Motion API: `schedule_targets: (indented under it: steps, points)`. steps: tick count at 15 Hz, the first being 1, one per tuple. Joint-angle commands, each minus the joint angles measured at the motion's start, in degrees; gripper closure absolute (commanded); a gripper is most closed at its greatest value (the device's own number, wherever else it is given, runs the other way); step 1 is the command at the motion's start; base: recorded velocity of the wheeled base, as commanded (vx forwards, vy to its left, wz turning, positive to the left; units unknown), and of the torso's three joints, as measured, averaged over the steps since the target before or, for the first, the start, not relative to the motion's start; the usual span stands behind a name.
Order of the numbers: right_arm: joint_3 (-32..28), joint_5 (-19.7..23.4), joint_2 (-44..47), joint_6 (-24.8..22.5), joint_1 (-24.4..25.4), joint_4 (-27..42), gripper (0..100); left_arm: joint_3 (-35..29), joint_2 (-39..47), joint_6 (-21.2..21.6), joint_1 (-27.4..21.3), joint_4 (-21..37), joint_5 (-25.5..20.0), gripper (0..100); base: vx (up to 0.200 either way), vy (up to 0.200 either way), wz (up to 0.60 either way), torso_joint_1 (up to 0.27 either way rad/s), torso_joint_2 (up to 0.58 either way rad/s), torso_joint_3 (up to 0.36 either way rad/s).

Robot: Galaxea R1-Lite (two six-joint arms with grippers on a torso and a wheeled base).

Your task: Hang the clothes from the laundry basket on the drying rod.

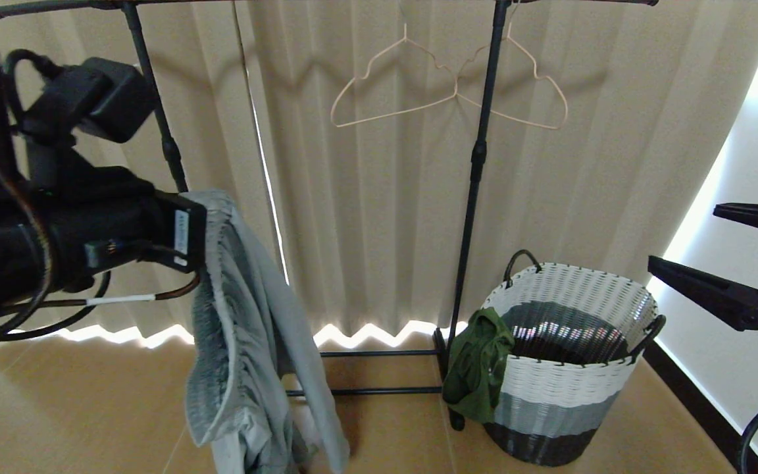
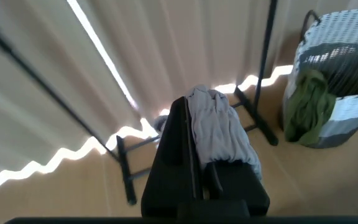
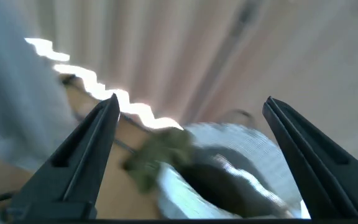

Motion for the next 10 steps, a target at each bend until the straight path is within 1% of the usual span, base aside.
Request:
schedule_targets:
  steps: [1, 2, 3, 4, 5, 6, 8, 9, 10]
  points:
    - [7.12, -0.32, -0.93, -0.65, -9.78, -7.66, 0, 8.12, -11.68, -0.21, 4.32, -0.02, -0.36, 100, 0.0, 0.0, 0.0, 0.0, 0.0, 0.0]
    - [10.37, -0.4, -0.31, -0.74, -11.72, -12.23, 0, 10.75, -13.79, -0.39, 6.16, -0.11, -1.06, 100, 0.0, 0.0, 0.0, 0.0, 0.0, 0.0]
    - [12.31, -0.4, -0.22, -0.74, -12.25, -15.04, 0, 12.42, -14.93, -0.39, 7.31, -0.37, -1.59, 100, 0.0, 0.0, 0.0, 0.0, 0.0, 0.0]
    - [16.0, -0.4, -0.22, -0.65, -12.77, -19.79, 0, 15.59, -16.95, -0.47, 9.06, -2.04, -2.91, 100, 0.0, 0.0, 0.0, 0.0, 0.0, 0.0]
    - [19.95, -0.4, -0.31, -0.56, -13.74, -25.41, 0, 20.33, -19.15, -0.39, 11.09, -5.73, -4.49, 100, 0.0, 0.0, 0.0, 0.0, 0.0, 0.0]
    - [21.71, -0.49, -0.22, -0.56, -14.36, -28.75, 0, 23.41, -20.21, -0.47, 12.4, -8.9, -5.19, 100, 0.0, 0.0, 0.0, 0.0, 0.0, 0.0]
    - [23.73, -1.02, -0.4, -0.65, -15.59, -31.13, 0, 27.01, -20.82, -0.47, 13.63, -12.24, -5.63, 100, 0.0, 0.0, 0.0, 0.0, 0.0, 0.0]
    - [26.02, -1.02, -1.54, -0.56, -15.85, -33.06, 0, 31.32, -20.91, -1.26, 13.9, -16.19, -8.97, 100, 0.0, 0.0, 0.0, 0.0, 0.0, 0.0]
    - [27.16, -0.93, -2.33, -0.04, -15.85, -33.76, 0, 32.99, -21.09, -1.18, 14.43, -17.77, -10.29, 100, 0.0, 0.0, 0.0, 0.0, 0.0, 0.0]
